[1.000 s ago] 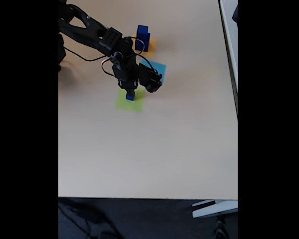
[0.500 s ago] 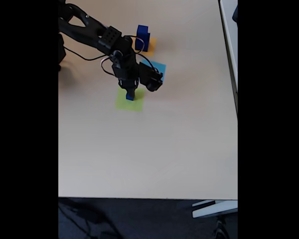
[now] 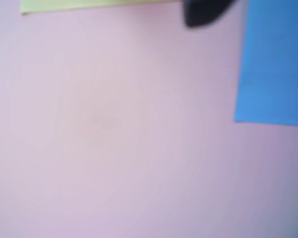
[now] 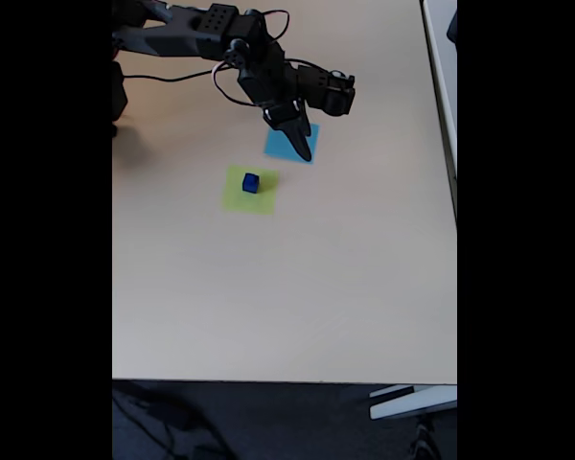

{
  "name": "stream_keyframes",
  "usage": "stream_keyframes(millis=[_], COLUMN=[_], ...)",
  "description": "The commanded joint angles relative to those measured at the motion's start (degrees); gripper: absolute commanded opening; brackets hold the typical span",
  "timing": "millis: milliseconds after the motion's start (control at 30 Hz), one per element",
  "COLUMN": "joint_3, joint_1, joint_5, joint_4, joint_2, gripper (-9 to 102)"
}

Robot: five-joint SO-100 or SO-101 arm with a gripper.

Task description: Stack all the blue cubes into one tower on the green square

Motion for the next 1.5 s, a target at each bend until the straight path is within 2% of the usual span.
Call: stream_keyframes(millis=[0, 300, 600, 933, 1467], joint_3=[-1.2, 6.9, 12.0, 14.2, 16.6], joint_1=[-4.9, -17.2, -27.5, -32.3, -31.7], joint_5=[4.2, 24.8, 36.9, 38.8, 36.7], joint_4=[-1.7, 1.1, 0.2, -3.0, -2.7], joint_2=[8.5, 12.8, 12.7, 12.0, 9.7], gripper=[30, 32, 37, 38, 37])
